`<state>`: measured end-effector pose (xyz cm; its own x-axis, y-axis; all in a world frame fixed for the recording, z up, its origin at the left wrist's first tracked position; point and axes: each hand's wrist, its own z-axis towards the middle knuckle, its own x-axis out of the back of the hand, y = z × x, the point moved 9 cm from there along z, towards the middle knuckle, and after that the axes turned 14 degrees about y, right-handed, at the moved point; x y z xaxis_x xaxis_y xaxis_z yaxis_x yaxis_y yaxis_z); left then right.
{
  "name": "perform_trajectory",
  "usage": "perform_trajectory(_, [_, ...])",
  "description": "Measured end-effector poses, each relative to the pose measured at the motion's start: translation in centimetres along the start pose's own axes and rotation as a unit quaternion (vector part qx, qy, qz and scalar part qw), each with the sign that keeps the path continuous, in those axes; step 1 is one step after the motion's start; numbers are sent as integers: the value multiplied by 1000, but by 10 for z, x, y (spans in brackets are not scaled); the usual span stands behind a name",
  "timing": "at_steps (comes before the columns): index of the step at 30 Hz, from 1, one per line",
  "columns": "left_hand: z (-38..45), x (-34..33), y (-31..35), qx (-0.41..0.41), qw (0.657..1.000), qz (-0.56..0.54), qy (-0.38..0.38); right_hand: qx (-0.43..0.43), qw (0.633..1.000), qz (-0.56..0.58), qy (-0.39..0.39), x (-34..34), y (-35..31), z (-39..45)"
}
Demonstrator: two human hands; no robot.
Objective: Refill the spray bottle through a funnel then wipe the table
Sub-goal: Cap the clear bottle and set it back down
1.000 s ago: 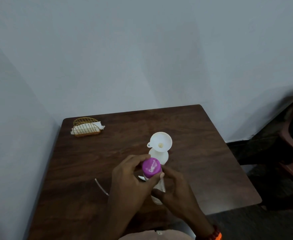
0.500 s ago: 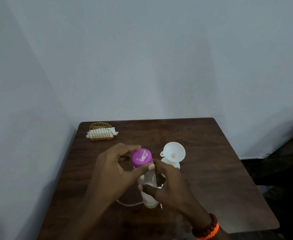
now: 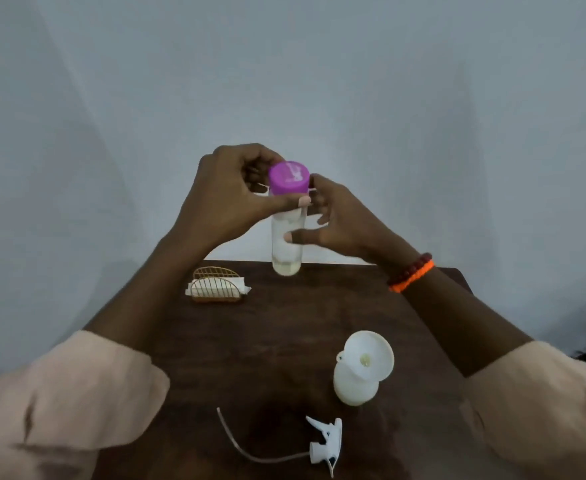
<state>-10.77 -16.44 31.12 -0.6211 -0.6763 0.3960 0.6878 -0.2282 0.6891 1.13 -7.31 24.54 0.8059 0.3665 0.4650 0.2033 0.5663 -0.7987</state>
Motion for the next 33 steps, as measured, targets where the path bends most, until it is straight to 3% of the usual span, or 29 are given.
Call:
perform_trajectory(7, [53,-82,-98,28,997,68,40,-14,998,-35,44,-20,103,86])
perform_trajectory(17, [43,-172,-250,114,991,56,43,-99,990,-54,83,-84,258,113])
perform_trajectory(33, [16,-193,-306,140,987,63,37,-119,990,-37,63,-122,304,106])
